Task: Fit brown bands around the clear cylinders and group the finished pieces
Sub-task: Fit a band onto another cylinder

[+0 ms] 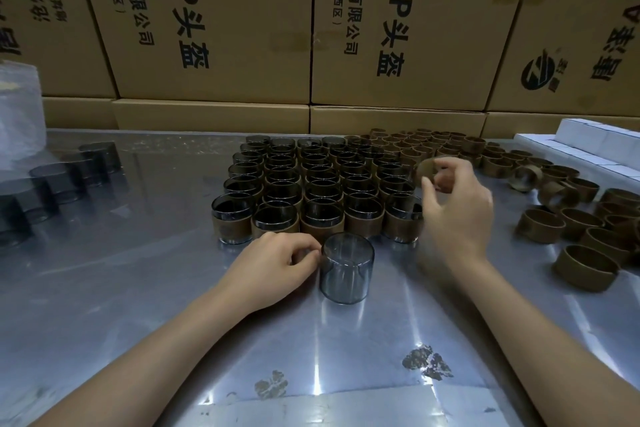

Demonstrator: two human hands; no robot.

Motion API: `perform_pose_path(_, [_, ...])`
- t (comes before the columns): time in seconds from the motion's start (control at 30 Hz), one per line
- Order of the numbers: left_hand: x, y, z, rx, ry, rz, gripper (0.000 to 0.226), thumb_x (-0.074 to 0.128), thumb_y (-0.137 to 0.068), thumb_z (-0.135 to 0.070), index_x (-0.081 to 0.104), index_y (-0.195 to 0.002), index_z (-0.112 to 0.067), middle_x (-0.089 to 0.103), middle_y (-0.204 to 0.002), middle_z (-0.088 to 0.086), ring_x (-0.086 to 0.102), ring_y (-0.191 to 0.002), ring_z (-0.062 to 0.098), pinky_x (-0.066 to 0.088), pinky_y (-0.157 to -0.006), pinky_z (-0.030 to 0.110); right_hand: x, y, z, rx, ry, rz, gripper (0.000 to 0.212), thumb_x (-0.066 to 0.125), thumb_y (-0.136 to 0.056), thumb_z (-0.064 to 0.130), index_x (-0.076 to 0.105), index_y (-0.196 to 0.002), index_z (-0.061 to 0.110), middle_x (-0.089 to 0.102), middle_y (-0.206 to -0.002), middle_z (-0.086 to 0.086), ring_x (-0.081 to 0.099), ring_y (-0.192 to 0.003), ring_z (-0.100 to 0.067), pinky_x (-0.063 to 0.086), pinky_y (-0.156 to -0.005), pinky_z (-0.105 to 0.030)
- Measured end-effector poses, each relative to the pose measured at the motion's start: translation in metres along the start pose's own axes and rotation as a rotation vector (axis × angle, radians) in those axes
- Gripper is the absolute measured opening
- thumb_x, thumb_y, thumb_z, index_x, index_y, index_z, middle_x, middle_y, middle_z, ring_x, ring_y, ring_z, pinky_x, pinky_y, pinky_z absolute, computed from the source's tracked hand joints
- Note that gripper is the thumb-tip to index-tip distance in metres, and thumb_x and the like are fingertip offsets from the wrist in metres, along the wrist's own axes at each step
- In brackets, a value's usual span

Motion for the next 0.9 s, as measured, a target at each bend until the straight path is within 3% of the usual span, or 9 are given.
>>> perform_pose_path(0.13, [-0.002,0.0,0.001,0.008,0.027,-0.017,0.017,0.053,-0.094,-0.026,0.068,-0.091,-0.034,0.063,-0.063,-0.016,0.057,-0.059,0.002,0.049,-0.062,0.031,-0.024,0.014,0.051,-0.228,-0.096,-0.102,0.01,0.063,-0.086,0.014,0.065,-0.096,0.013,0.057,-0.084,0.008,0.048,-0.085,-0.009,0.028,-0.081,-0.024])
perform_pose_path(0.27, [-0.002,0.001,0.002,0.072,0.051,-0.044,0.016,0.055,-0.093,-0.024,0.07,-0.097,-0.03,0.061,-0.076,-0.019,0.055,-0.072,-0.003,0.038,-0.063,0.018,-0.029,0.046,0.091,-0.486,-0.226,0.024,0.011,0.063,-0.083,0.017,0.061,-0.094,0.016,0.061,-0.085,0.006,0.05,-0.086,-0.007,0.034,-0.081,-0.026])
perform_pose_path(0.37, [-0.003,-0.001,-0.004,0.141,0.07,-0.07,0.018,0.057,-0.093,-0.018,0.069,-0.098,-0.031,0.058,-0.082,-0.017,0.053,-0.077,0.0,0.039,-0.069,0.019,-0.029,0.063,0.106,-0.596,-0.291,0.095,0.021,0.067,-0.081,0.02,0.053,-0.097,0.022,0.061,-0.083,0.008,0.052,-0.086,-0.007,0.035,-0.082,-0.024])
perform_pose_path(0.47, [-0.006,0.004,-0.008,0.161,0.218,-0.083,0.033,0.052,-0.095,-0.015,0.06,-0.089,-0.046,0.061,-0.081,-0.015,0.058,-0.081,0.004,0.047,-0.071,0.023,-0.024,0.069,0.11,-0.622,-0.318,0.185,0.03,0.071,-0.079,0.022,0.053,-0.102,0.023,0.064,-0.083,0.009,0.055,-0.088,-0.01,0.04,-0.081,-0.026])
perform_pose_path(0.57, [-0.008,0.006,-0.017,0.068,0.622,-0.019,0.035,0.04,-0.096,-0.018,0.066,-0.103,-0.04,0.069,-0.097,-0.01,0.065,-0.094,0.01,0.056,-0.08,0.03,-0.022,0.07,0.108,-0.572,-0.359,0.268,0.036,0.071,-0.078,0.023,0.051,-0.108,0.023,0.065,-0.084,0.008,0.057,-0.089,-0.012,0.048,-0.079,-0.03])
perform_pose_path(0.67, [0.004,-0.003,-0.018,-0.011,0.714,0.151,0.044,0.032,-0.1,-0.002,0.063,-0.116,-0.028,0.068,-0.1,-0.019,0.06,-0.102,0.005,0.05,-0.073,0.019,-0.023,0.069,0.107,-0.558,-0.354,0.298,0.033,0.068,-0.079,0.024,0.051,-0.107,0.022,0.064,-0.084,0.004,0.056,-0.087,-0.012,0.051,-0.071,-0.03])
perform_pose_path(0.73, [0.009,-0.006,-0.011,-0.07,0.794,0.194,0.033,0.031,-0.101,-0.018,0.059,-0.12,-0.02,0.069,-0.104,-0.015,0.055,-0.113,0.014,0.048,-0.075,0.018,-0.024,0.067,0.107,-0.553,-0.337,0.283,0.026,0.069,-0.078,0.022,0.055,-0.101,0.021,0.064,-0.082,0.004,0.056,-0.085,-0.012,0.05,-0.069,-0.031])
perform_pose_path(0.8, [0.009,-0.013,-0.009,-0.058,0.82,0.133,0.045,0.028,-0.095,-0.049,0.06,-0.12,-0.03,0.067,-0.117,-0.012,0.056,-0.12,0.012,0.047,-0.094,0.027,-0.026,0.066,0.108,-0.572,-0.308,0.266,0.013,0.069,-0.077,0.019,0.063,-0.089,0.016,0.064,-0.08,0.005,0.055,-0.082,-0.011,0.049,-0.066,-0.031])
perform_pose_path(0.9, [0.013,-0.013,-0.003,-0.063,0.889,0.115,0.037,0.036,-0.096,-0.047,0.063,-0.113,-0.029,0.069,-0.115,-0.009,0.06,-0.115,0.011,0.042,-0.104,0.043,-0.026,0.068,0.111,-0.644,-0.258,0.255,0.003,0.068,-0.077,0.013,0.068,-0.074,0.012,0.065,-0.075,0.004,0.056,-0.078,-0.016,0.047,-0.064,-0.034])
Point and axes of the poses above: each hand's wrist, its own y-axis away from the middle knuckle, its own x-axis out of the palm, z = x × y, the point moved 4 cm from there along -y, towards the middle knuckle
